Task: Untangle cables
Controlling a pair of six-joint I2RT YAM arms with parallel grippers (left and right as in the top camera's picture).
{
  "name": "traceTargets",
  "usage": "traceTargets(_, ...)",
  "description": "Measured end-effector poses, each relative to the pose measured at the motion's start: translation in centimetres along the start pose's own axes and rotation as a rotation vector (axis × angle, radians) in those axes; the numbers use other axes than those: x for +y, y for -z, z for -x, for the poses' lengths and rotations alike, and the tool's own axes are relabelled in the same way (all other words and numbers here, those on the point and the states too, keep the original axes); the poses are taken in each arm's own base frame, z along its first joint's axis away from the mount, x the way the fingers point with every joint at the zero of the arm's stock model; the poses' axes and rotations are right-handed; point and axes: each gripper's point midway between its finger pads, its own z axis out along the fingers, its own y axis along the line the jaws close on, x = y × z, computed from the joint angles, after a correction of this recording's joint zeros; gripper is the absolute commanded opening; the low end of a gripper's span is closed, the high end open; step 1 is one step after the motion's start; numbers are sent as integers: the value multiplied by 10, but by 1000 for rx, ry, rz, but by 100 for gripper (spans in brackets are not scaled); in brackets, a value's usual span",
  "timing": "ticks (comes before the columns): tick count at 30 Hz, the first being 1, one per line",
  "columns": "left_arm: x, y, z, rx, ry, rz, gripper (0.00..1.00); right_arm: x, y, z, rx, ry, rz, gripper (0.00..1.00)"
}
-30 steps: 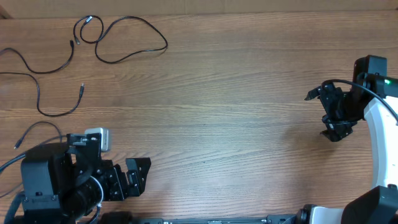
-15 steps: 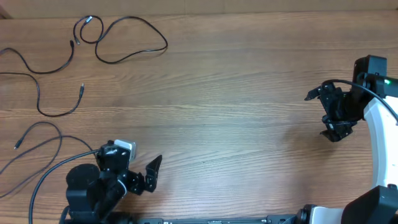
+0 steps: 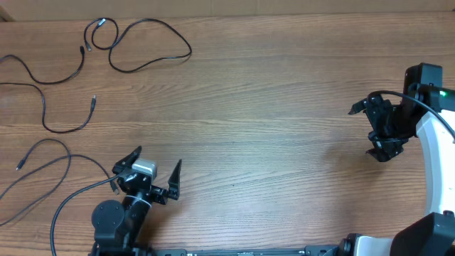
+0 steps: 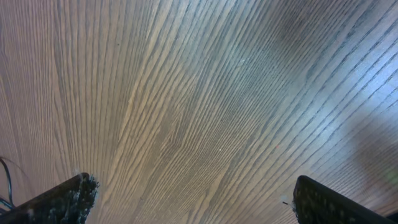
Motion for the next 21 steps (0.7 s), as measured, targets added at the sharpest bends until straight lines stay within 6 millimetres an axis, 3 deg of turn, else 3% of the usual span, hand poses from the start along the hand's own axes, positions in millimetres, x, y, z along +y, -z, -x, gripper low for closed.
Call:
traceTargets(6, 17, -8, -9, -127, 45, 87, 100, 0, 0, 0, 0, 0, -1, 100)
traceTargets(16, 43, -7, -20, -115, 82, 236, 100, 0, 0, 0, 0, 0, -1, 100)
traceTargets(21, 55, -2, -6, -184, 94, 305, 99, 0, 0, 0, 0, 0, 0, 100)
